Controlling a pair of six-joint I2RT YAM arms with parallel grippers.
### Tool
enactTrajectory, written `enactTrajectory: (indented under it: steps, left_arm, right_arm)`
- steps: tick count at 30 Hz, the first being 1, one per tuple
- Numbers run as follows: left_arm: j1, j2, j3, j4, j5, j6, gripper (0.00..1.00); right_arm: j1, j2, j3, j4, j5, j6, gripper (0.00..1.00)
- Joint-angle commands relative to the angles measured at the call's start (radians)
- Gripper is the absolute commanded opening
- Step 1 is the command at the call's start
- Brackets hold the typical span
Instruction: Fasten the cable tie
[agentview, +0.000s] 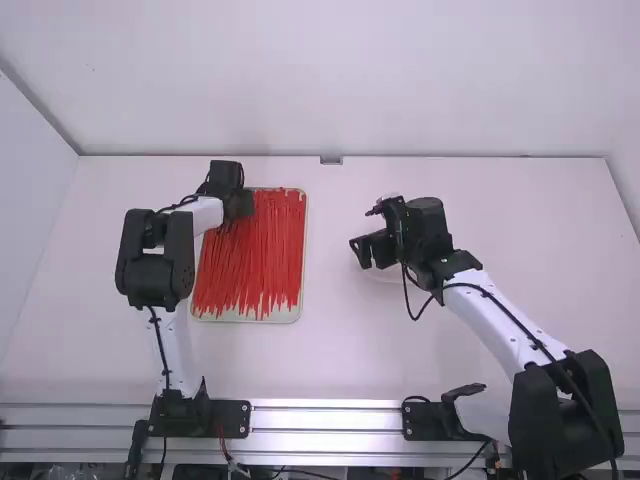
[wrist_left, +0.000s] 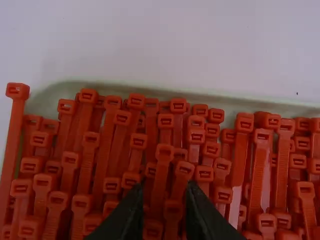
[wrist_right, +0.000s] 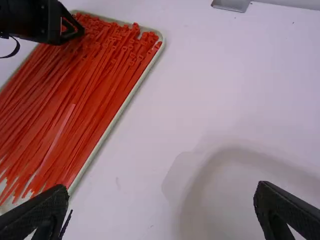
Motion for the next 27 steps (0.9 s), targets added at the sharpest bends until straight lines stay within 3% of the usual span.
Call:
enactTrajectory:
  steps: [1, 27]
  left_arm:
    - [0.0, 0.006, -0.006, -0.005, 0.01, 0.011, 0.23]
    - [0.002, 0.013, -0.006, -0.019, 0.018, 0.011, 0.2]
  right_arm:
    - [0.003, 0.001, 0.034, 0.0, 0.0, -0.001, 0.99]
    - [0.006, 0.001, 0.034, 0.003, 0.0, -0.002, 0.99]
